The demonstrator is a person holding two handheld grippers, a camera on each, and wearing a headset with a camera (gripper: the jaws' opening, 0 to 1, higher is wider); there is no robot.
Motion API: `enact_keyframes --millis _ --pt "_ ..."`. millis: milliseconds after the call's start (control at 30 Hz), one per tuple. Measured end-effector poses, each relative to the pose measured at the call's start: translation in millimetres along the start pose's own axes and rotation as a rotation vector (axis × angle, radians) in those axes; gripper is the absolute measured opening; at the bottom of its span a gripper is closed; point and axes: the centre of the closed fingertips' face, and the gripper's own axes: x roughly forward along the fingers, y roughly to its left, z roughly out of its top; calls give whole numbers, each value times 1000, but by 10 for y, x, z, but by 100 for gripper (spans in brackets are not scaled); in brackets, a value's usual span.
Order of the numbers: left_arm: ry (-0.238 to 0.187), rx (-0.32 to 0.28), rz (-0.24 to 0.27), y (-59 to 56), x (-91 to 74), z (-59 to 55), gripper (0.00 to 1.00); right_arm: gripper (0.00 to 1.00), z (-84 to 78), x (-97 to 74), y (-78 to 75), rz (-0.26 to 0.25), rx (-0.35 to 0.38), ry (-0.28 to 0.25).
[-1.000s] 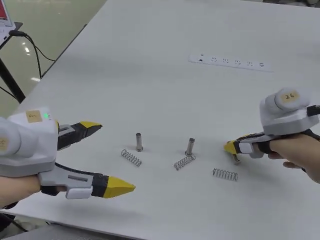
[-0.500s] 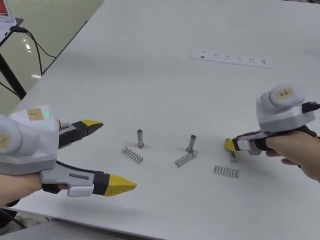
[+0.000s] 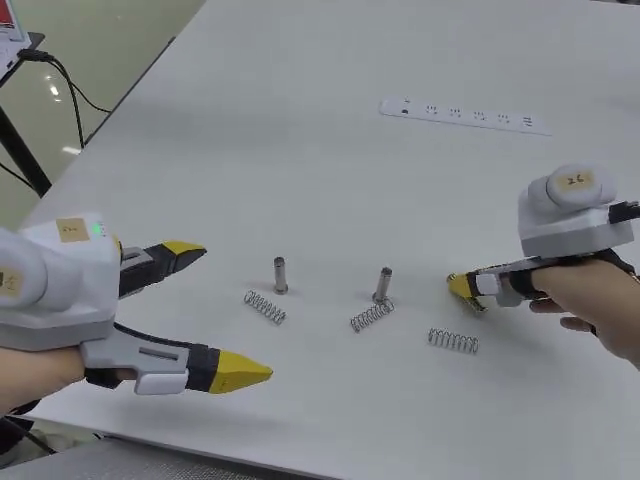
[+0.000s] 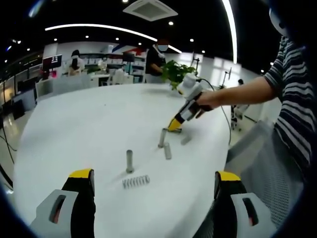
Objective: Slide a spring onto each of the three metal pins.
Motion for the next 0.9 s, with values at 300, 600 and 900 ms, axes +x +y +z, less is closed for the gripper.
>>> enact_keyframes --millis 300,600,900 --pt "-4 0 6 23 -14 10 98 5 42 -103 59 9 -14 -42" --pt "1 3 -1 -7 0 0 98 5 75 -184 71 4 -27 -93" --pt "-7 7 6 23 -11 38 98 5 117 -256 62 -12 -47 -156"
